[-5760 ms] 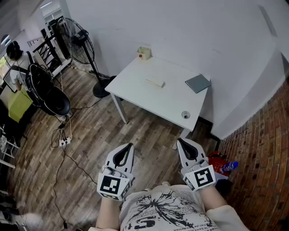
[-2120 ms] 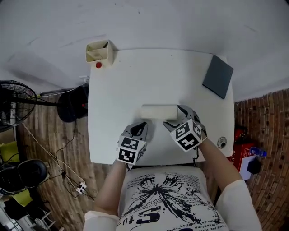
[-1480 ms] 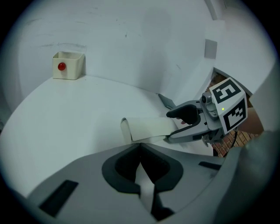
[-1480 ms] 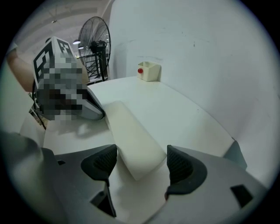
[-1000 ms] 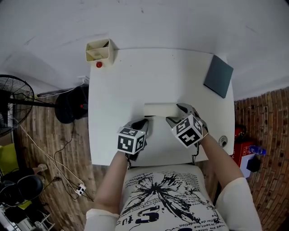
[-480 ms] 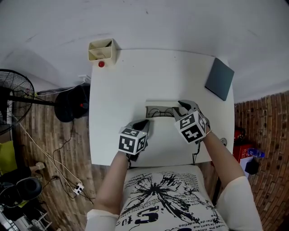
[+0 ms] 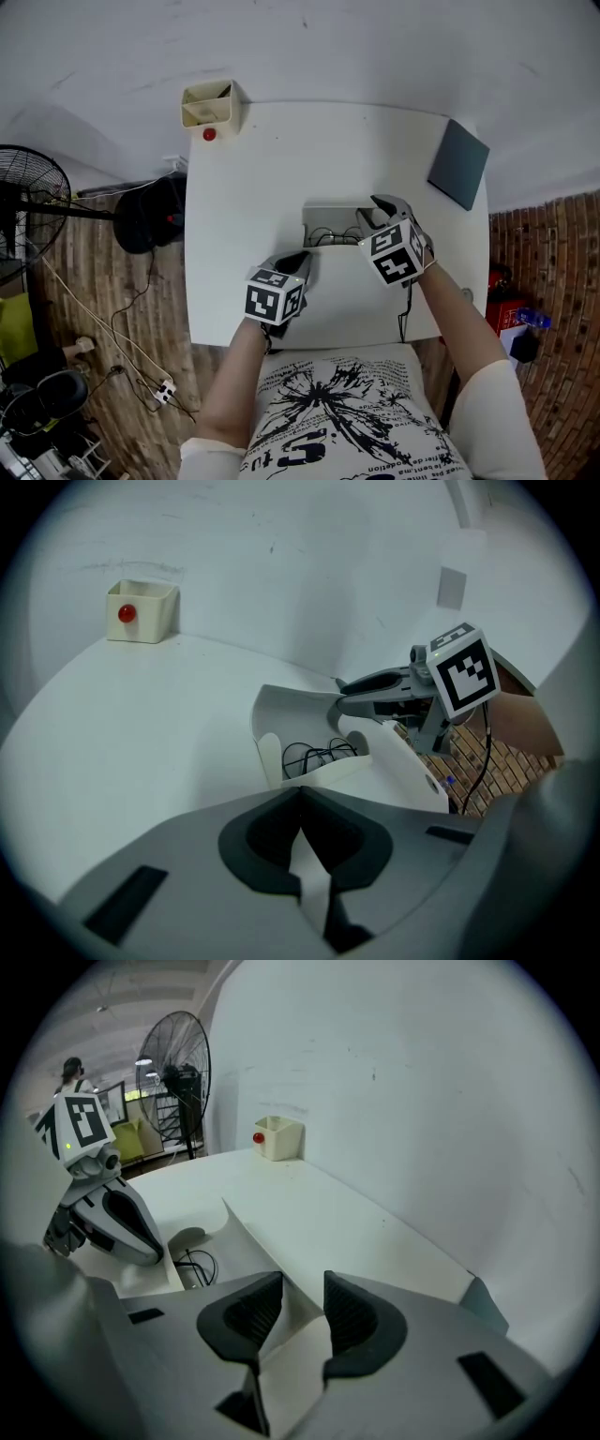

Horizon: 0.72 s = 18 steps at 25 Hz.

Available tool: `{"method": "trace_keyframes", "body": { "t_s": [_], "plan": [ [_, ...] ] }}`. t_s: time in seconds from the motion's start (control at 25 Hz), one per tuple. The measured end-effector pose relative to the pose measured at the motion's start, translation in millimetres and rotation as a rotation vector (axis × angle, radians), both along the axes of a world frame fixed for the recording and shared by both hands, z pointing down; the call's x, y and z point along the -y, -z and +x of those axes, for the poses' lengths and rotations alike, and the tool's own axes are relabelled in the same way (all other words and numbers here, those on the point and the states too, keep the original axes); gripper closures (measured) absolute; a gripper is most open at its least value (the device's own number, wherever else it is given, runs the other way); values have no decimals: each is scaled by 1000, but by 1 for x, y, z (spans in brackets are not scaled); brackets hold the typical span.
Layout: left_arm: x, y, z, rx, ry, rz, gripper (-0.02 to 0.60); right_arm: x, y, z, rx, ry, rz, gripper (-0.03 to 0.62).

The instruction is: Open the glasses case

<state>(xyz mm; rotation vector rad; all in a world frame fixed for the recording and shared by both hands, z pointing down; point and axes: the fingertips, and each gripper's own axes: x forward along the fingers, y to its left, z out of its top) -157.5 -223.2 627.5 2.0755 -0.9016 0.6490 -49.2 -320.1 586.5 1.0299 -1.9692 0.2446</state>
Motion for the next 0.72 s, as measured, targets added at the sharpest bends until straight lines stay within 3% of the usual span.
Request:
{"method": "trace_keyframes", "body": {
  "t_s": [0.56,0.72],
  "plan": [
    [7,-2,-1,-15,7,-27,568,28,-18,-2,-7,6,45,419],
    [8,-2,-1,-8,5,-23,568,29,-19,3,23,-43,33,399]
  ]
}}
